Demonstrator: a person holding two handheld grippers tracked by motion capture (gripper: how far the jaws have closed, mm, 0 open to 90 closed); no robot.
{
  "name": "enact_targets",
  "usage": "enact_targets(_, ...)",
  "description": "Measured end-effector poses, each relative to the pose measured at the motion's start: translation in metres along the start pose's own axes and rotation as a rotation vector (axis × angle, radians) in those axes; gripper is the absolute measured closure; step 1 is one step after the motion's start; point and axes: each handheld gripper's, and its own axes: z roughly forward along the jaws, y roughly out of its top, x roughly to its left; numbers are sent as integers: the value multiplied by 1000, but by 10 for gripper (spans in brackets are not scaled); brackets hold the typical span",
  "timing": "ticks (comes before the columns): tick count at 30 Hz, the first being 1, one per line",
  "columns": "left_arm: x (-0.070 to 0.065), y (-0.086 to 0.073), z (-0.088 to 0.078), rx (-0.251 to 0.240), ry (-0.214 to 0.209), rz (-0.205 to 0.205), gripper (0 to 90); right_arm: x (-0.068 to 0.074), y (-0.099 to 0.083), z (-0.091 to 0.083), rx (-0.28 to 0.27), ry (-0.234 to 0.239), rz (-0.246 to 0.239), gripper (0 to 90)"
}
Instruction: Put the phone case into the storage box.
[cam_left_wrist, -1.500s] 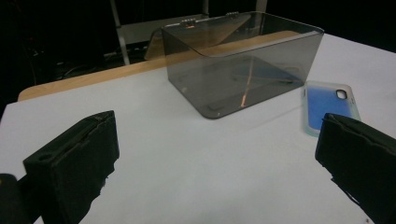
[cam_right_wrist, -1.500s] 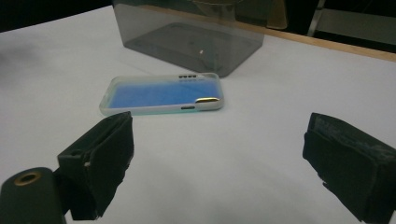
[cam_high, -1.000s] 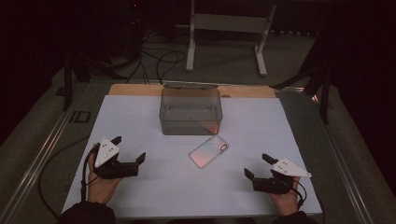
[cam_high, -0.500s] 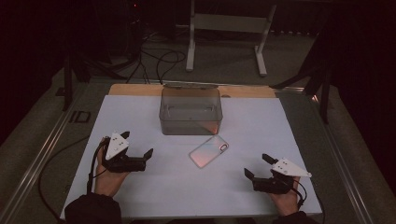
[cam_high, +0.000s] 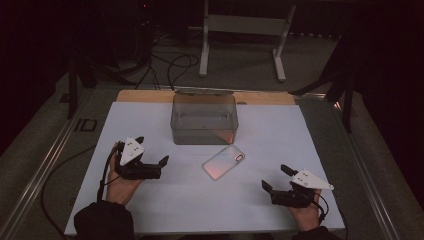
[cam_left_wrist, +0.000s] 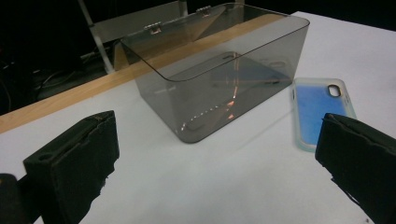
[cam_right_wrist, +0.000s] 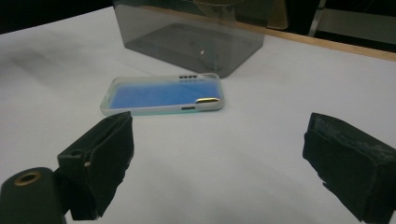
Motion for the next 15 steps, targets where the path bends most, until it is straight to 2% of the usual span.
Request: enact_targets(15, -4, 7, 15, 15, -12, 8, 5, 0, 0, 0, 2, 2, 1, 87)
